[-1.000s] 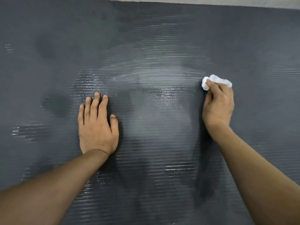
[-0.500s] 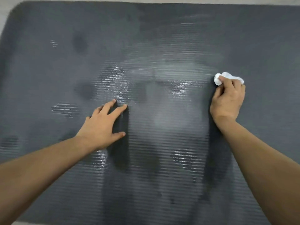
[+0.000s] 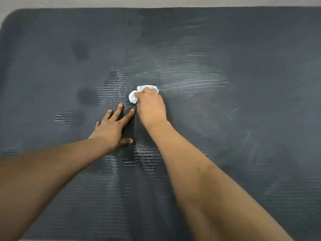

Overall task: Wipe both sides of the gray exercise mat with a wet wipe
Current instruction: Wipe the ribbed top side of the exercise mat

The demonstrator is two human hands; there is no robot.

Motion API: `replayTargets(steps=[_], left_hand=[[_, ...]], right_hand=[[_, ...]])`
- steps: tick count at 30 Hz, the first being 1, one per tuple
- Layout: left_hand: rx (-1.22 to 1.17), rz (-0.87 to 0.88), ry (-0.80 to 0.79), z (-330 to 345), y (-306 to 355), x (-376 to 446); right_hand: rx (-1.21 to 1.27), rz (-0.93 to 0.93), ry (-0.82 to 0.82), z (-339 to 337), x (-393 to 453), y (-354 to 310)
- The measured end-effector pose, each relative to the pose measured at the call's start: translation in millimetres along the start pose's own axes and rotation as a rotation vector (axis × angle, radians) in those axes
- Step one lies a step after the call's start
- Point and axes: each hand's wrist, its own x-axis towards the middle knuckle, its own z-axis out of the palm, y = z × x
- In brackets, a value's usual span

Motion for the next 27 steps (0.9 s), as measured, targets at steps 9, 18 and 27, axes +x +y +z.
replayTargets(steps=[9, 18, 27], left_hand=[[0.022, 0.007, 0.019, 4, 0, 2], [-0.007, 0.027, 0.033, 5, -4, 7], [-0.004, 0.029, 0.049, 6, -7, 9]], right_hand=[[-0.098, 0.702, 0.287, -118, -64, 184], [-0.007, 0.150, 0.046, -4, -49, -25], [-0.170, 0.610, 0.258, -97, -115, 142]])
